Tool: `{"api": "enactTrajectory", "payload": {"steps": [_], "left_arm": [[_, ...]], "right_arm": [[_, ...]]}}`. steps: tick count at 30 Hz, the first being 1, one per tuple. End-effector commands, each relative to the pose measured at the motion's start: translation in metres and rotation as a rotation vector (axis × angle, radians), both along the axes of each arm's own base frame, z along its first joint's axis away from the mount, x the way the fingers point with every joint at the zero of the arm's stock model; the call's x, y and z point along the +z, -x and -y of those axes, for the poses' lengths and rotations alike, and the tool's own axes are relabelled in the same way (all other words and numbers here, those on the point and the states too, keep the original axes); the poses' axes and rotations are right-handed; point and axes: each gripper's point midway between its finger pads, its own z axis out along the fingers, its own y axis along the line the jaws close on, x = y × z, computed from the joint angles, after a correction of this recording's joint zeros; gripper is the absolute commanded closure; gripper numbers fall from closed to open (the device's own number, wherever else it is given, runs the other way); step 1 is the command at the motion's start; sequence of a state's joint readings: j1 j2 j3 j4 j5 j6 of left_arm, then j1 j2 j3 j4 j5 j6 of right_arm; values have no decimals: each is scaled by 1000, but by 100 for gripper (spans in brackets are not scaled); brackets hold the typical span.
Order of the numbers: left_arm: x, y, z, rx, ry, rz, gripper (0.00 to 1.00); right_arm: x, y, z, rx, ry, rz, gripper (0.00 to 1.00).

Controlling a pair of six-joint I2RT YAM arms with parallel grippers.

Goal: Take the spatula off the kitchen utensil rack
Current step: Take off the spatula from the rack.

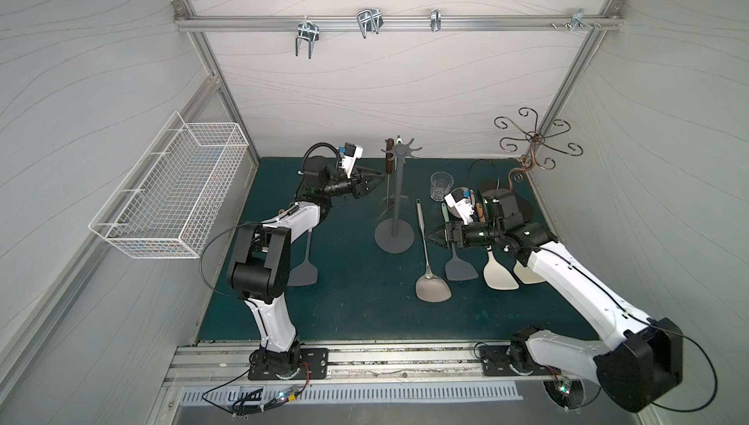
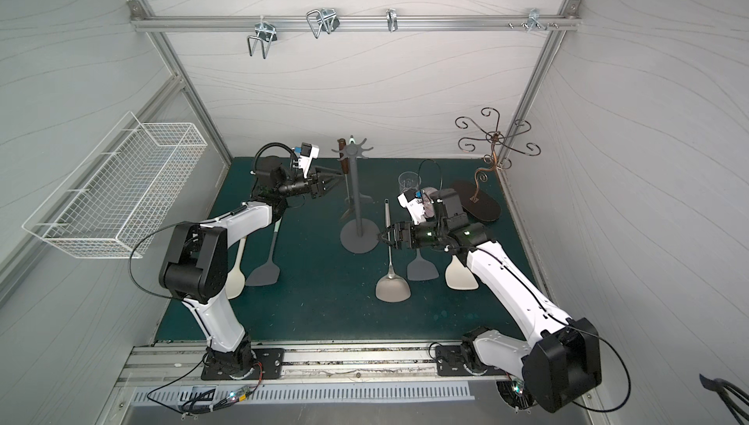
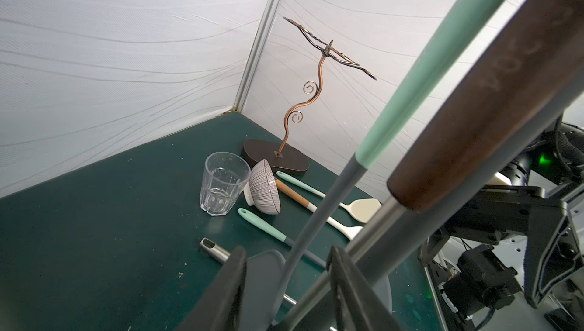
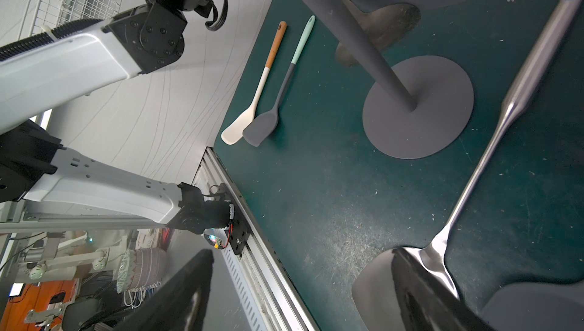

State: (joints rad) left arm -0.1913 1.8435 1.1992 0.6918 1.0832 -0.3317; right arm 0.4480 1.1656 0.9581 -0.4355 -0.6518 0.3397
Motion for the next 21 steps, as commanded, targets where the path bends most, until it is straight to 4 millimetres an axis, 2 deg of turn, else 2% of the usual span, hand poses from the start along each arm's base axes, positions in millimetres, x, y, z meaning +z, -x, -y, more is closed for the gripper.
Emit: {"api": "enactTrajectory", "payload": {"steps": [1,7,21], "left_arm": [[27,9,12,-97,40,103,53],[25,19,19,-155,68,90,54],[26,32,12,-198,77,84,54]], "right_arm": [[3,-7,0,0,2,23,11],[-1,-10,-2,3,3,13,11],[-9,-17,-8,15,-3,-13,11]]}}
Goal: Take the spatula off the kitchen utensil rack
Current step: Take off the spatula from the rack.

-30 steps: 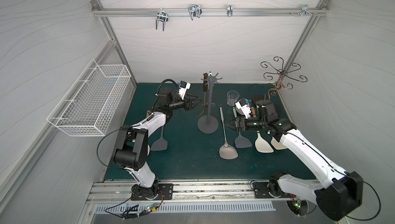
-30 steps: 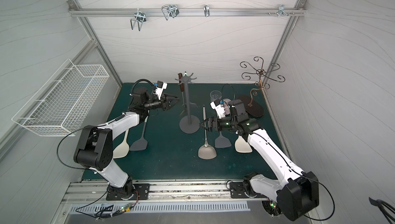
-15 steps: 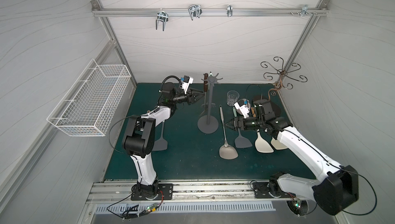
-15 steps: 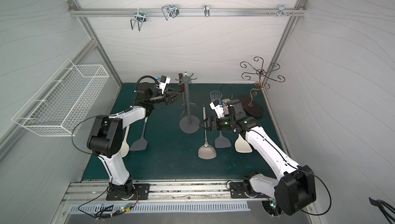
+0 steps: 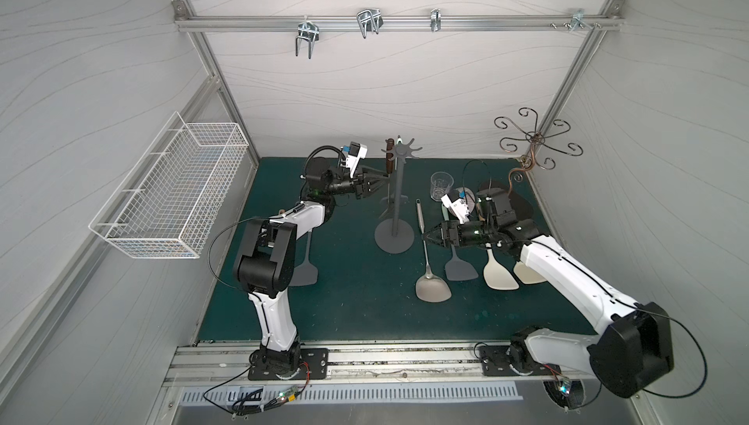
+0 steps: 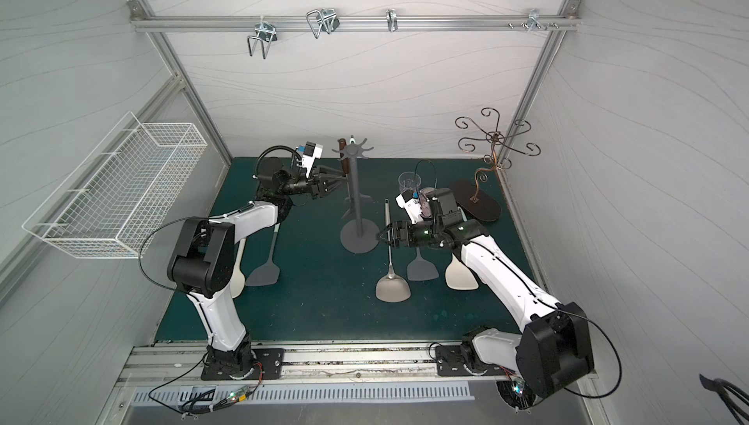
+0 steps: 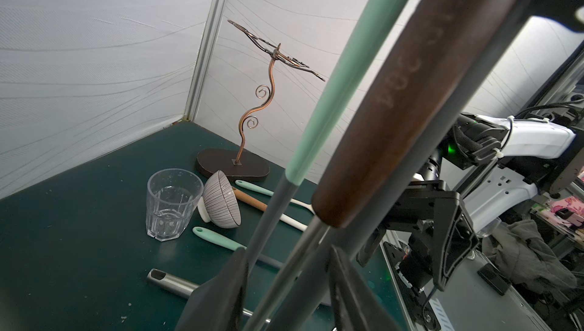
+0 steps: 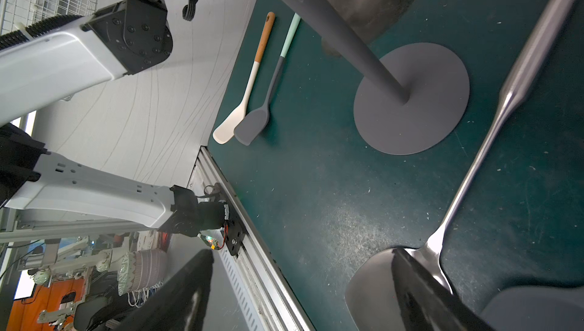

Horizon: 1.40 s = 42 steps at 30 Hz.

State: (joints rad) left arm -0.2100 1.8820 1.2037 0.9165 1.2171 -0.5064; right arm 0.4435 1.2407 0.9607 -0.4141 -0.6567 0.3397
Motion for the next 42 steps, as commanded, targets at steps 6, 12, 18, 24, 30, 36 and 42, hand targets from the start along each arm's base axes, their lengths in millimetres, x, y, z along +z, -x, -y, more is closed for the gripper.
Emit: {"api": "enactTrajectory", "payload": {"steps": [6,12,18,24,30,36,42], "left_arm": [[7,13,0,-65,11,64,57],[4,14,6,-98,18,48,63],[-9,14,14,-112,7,25,64],[-12,15,19,-131,16,14,66],[-15,19,19,-130,12,3,78],[-16,26,13,-109,-2,2,84],[-19,34,9,-61,-46,13,92]], "right_arm": [[7,-10,-7,21,-29,21,12],[6,-14,-9,20,-32,18,12],[5,-16,-11,25,-37,9,12],[3,-17,-11,24,-33,4,12],[1,-18,-13,27,-36,1,12],[1,-18,-13,28,-38,-3,12],[2,-18,-14,30,-47,-5,12]]}}
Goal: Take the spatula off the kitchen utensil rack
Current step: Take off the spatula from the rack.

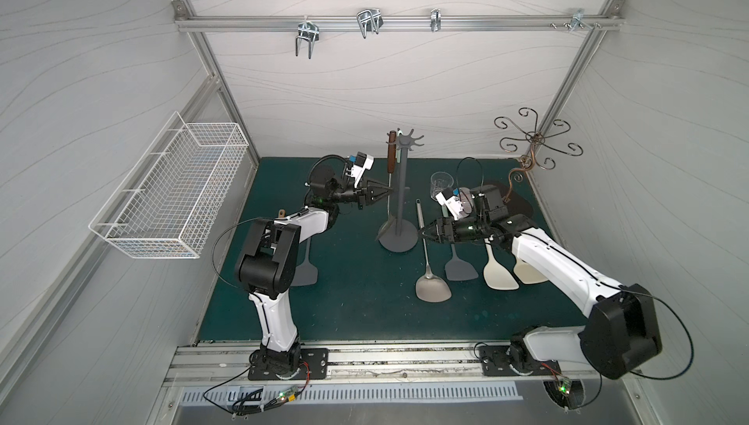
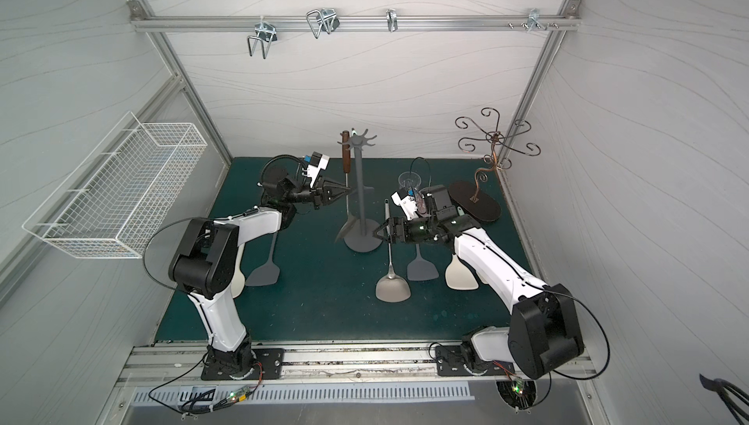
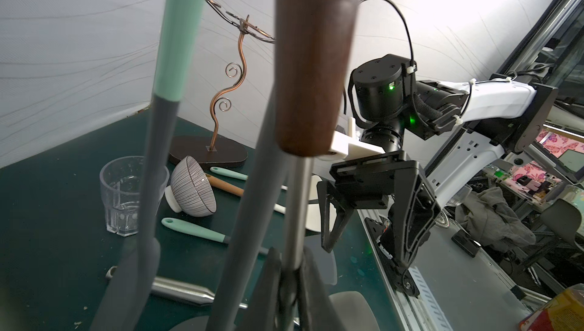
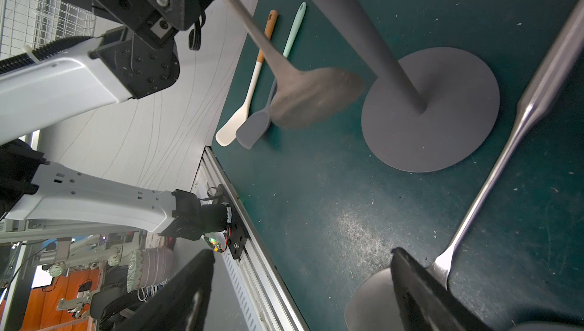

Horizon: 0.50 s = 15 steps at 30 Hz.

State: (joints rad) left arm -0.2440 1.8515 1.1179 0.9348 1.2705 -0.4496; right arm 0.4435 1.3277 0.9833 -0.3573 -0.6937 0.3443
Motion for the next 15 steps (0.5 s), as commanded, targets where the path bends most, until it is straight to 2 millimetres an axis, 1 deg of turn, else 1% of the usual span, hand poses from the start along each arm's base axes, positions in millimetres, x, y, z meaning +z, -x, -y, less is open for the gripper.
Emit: {"api": "enactTrajectory", "payload": {"steps": [1,2,10,15], "left_arm": [[-5,5,-4,33,-34,-5,97],[-4,6,-4,43,-39,-2,100],[-14,18,-9,150,-103,23,100],[-14,16,-11,246,-143,82,100]], "right_arm": [[10,-5,-3,4,-26,15,12],[10,-5,-3,5,-28,12,12],[13,-1,-8,14,-40,10,12],[13,4,-11,23,-36,11,12]]}}
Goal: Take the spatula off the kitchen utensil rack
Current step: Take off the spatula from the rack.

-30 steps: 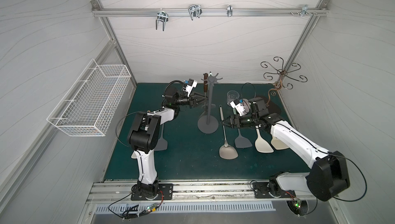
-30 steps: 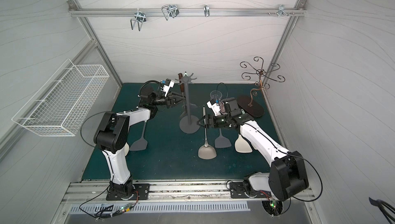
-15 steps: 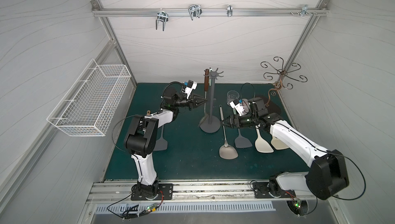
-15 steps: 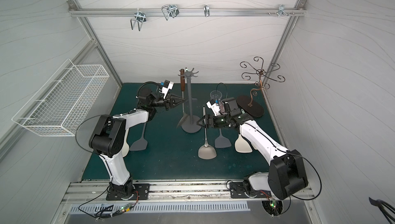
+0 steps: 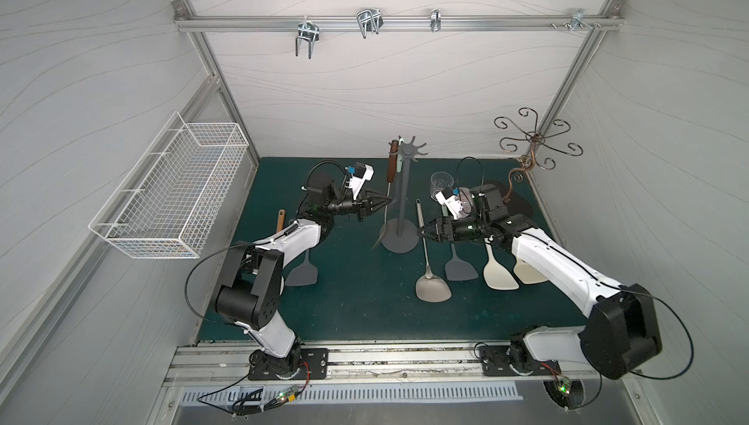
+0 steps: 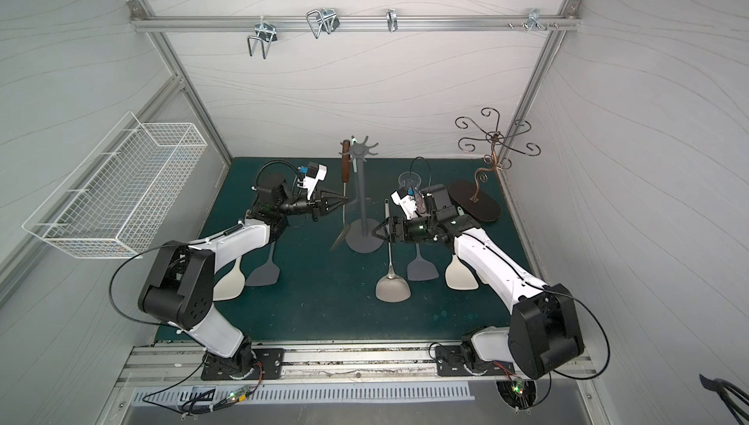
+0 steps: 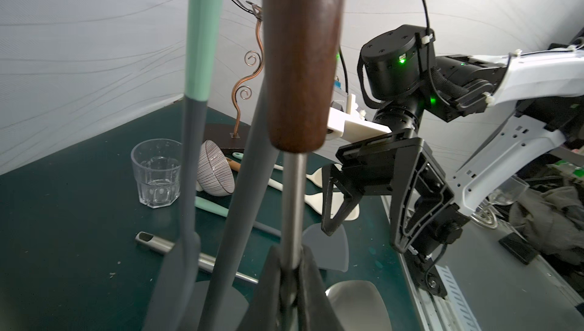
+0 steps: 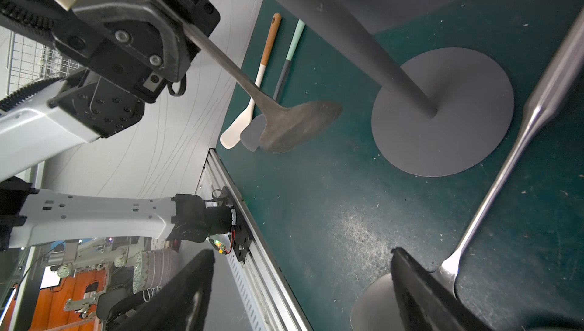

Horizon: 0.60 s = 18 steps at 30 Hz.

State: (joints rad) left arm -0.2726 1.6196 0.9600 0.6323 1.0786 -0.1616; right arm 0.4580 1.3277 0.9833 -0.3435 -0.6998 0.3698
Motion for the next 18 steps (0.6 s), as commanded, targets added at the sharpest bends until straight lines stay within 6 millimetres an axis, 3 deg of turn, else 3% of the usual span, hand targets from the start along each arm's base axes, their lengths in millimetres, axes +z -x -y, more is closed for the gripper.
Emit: {"api": "enactTrajectory", "payload": {"steps": [1,6,18], "left_arm": [[-8,-11,-5,98,-44,22,100],[-1,-18,-9,160,-41,66,100],[23,-8,-16,199,-30,125,100]], "right_arm": [[12,2,-6,17,-21,25,12],[14,5,-6,19,-20,29,12],[17,8,-8,24,-25,33,12]]}}
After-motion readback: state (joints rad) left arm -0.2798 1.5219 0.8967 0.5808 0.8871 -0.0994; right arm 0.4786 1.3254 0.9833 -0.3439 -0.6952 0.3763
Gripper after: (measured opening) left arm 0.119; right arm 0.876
